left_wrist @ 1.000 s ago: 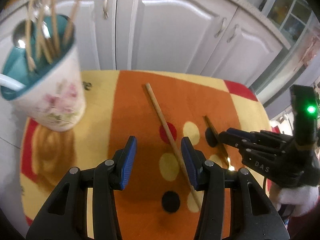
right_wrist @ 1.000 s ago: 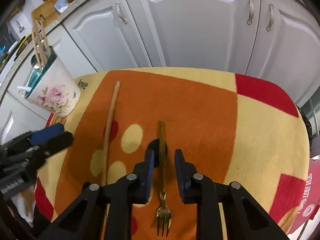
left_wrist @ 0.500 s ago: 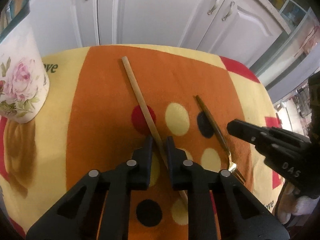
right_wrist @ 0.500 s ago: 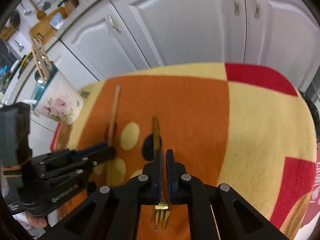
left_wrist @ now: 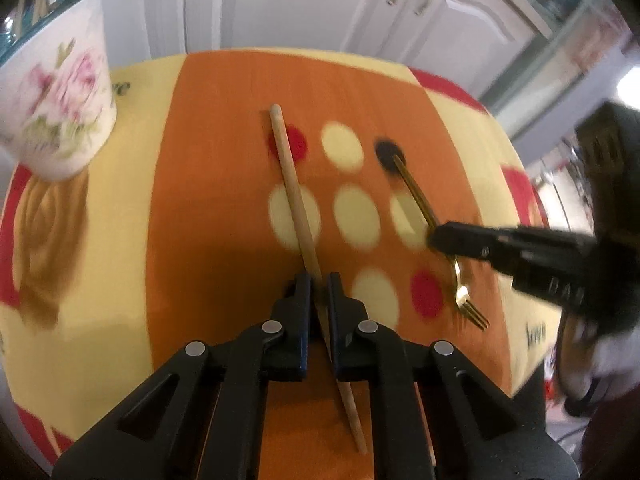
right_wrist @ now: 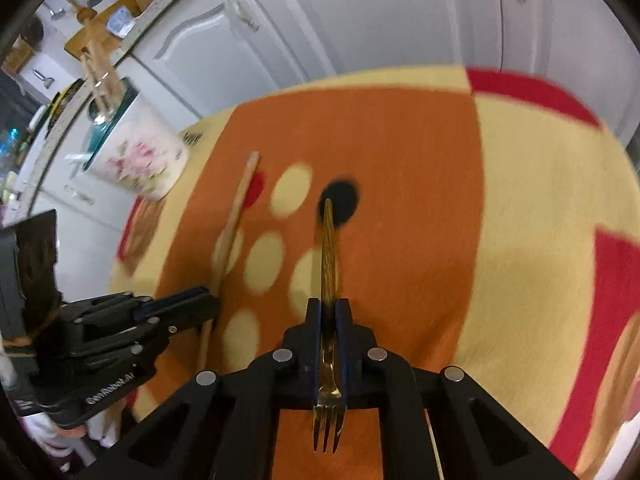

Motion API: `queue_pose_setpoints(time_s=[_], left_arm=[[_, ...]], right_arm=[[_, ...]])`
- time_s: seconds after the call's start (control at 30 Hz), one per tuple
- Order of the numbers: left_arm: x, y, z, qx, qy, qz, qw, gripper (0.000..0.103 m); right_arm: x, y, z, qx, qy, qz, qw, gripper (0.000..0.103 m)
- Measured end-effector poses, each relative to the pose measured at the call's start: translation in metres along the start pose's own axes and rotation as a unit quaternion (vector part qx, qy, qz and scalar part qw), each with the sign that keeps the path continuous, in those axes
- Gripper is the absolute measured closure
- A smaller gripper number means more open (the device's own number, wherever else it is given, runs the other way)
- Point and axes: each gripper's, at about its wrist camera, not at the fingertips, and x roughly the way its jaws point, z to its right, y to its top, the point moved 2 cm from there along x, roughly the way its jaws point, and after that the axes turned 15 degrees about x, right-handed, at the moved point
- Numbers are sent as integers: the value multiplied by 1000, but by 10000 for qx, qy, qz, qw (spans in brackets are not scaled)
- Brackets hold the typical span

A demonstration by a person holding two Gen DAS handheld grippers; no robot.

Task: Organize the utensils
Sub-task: 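Grasp the gold fork with the right gripper while the left grasps the chopstick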

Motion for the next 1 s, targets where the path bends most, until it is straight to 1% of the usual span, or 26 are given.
queue_pose_setpoints(time_s=[0.07,0.13,0.2,0.27,0.33,0.4,0.5,0.57,0.67,0.73,0.77,0.8,0.87,0.93,1.0], left_arm=[[-5,-9,4,83,-43,-55,9999,97],[-6,-12,5,130,-92,-115,9998,97],[-8,-8,4,147,-110,-136,9997,96],[-12,0,-2,104,-52,-28,9999,95],[-14,11,-10,24,67,91,9999,90],[-13,24,-17,-49,88,153,9998,77],[-7,41,-27,-71,221,217,9995,75],[0,52,-31,-44,318,172,9993,75],[16,63,-34,1,437,-22,9990,76],[29,67,-31,121,437,-199,9988,76],[29,69,-31,200,530,-144,9983,76],[31,72,-30,248,593,-142,9978,78],[34,76,-29,357,663,-140,9971,93],[34,77,-29,324,590,-156,9976,95],[27,76,-32,215,419,-117,9988,95]], right_arm=[[-2,-1,-3,-91,-137,104,9998,96],[-2,5,-7,-122,-163,177,9996,91],[-2,11,-11,-161,-182,242,9994,90],[0,19,-14,-244,-289,262,9989,90],[4,25,-14,-314,-426,229,9983,90],[11,30,-14,-348,-505,176,9980,90],[15,34,-14,-407,-491,139,9979,90],[17,36,-15,-451,-443,117,9979,90],[19,37,-16,-547,-322,118,9979,91],[21,37,-19,-602,-362,124,9975,96],[21,38,-19,-608,-335,112,9975,96],[22,37,-20,-605,-322,109,9976,96],[21,36,-22,-602,-293,105,9977,96],[14,35,-22,-564,-170,146,9982,97],[2,33,-25,-577,-101,253,9980,97]])
